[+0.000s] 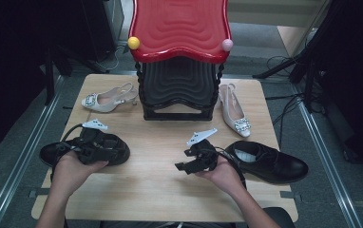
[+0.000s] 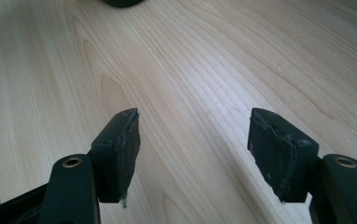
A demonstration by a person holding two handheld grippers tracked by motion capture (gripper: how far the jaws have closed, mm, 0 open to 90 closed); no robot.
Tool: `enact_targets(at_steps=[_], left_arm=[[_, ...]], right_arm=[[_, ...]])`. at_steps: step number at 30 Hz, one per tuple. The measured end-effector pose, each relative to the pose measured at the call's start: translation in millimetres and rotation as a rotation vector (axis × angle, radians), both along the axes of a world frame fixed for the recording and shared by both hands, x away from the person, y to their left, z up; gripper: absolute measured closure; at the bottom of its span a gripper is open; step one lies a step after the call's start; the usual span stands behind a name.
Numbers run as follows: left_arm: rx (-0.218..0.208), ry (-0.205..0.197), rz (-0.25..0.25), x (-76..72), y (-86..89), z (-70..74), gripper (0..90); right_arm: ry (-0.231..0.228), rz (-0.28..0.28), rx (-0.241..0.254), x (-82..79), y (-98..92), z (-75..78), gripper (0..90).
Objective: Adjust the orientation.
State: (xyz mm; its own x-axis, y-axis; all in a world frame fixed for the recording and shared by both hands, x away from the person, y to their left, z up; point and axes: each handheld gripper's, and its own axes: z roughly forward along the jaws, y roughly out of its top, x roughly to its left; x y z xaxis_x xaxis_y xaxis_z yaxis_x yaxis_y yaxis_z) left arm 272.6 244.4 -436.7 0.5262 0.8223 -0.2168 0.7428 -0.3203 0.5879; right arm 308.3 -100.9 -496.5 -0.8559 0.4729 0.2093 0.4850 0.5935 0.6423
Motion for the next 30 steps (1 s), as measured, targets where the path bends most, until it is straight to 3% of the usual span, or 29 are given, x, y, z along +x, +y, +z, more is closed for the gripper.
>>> enact_targets(at_steps=[4,11,17,21,30], left_arm=[[0.007,0.023,0.045,6.4,8.8,-7.8,43.5],[0.039,0.074,0.048,22.3,4.0,-28.2,59.0],[0.037,0.070,0.046,30.0,-1.7,-33.8,67.2],[0.062,0.077,0.032,35.1,-8.1,-37.8,70.4],[0.009,0.098,0.026,37.5,-1.1,-38.5,75.7]], right_arm=[[-0.001,0.002,-0.003,-0.4,0.6,-0.2,35.2],[-0.004,-0.001,-0.008,-0.3,0.0,-0.6,34.8],[0.001,-0.009,-0.010,-0.3,-0.9,-0.5,34.8],[0.003,-0.007,-0.013,-0.4,-0.3,-1.0,34.8],[0.005,-0.009,-0.014,-1.1,-0.8,-0.3,34.9]])
